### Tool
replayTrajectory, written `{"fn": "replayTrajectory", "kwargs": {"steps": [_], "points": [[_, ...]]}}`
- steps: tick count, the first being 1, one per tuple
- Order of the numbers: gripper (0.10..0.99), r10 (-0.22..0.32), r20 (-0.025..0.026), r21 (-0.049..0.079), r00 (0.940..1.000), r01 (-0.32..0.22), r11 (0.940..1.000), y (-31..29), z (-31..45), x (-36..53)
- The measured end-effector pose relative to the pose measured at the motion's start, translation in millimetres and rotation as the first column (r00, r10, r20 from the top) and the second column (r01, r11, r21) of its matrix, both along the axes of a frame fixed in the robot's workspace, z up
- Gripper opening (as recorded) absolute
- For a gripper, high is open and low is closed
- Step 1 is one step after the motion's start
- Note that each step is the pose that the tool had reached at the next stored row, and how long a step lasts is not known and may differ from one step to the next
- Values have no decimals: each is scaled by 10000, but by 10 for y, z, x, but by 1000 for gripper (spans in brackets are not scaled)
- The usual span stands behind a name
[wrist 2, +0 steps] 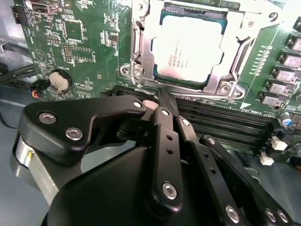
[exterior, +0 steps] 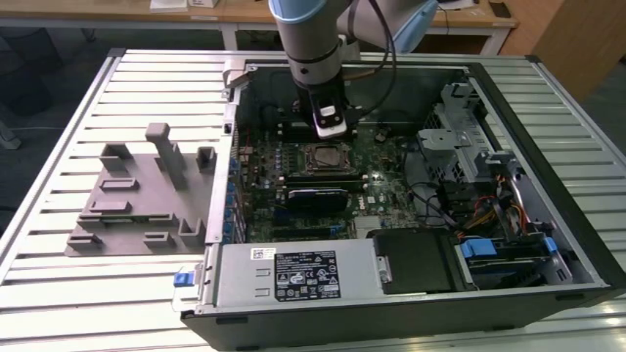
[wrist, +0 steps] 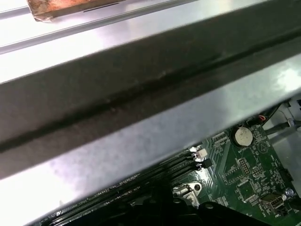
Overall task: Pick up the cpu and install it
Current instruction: 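Install the first cpu locking lever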
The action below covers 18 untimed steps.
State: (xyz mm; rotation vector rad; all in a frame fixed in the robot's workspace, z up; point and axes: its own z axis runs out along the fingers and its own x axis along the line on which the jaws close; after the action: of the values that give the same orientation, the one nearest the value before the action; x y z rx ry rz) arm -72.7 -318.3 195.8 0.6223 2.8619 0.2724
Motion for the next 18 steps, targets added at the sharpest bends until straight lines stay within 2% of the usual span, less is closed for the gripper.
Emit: {"fn": "replayTrajectory", "kwargs": {"steps": [4, 14, 15, 18], "points": [[106, -41, 19, -27, 10000, 41, 10000, 0, -13, 0], [106, -67, 24, -21, 10000, 67, 10000, -18, -45, 0], [106, -66, 22, 16, 10000, 66, 10000, -21, -47, 0], [106, -67, 22, 387, 10000, 66, 9992, -31, -53, 0]]}}
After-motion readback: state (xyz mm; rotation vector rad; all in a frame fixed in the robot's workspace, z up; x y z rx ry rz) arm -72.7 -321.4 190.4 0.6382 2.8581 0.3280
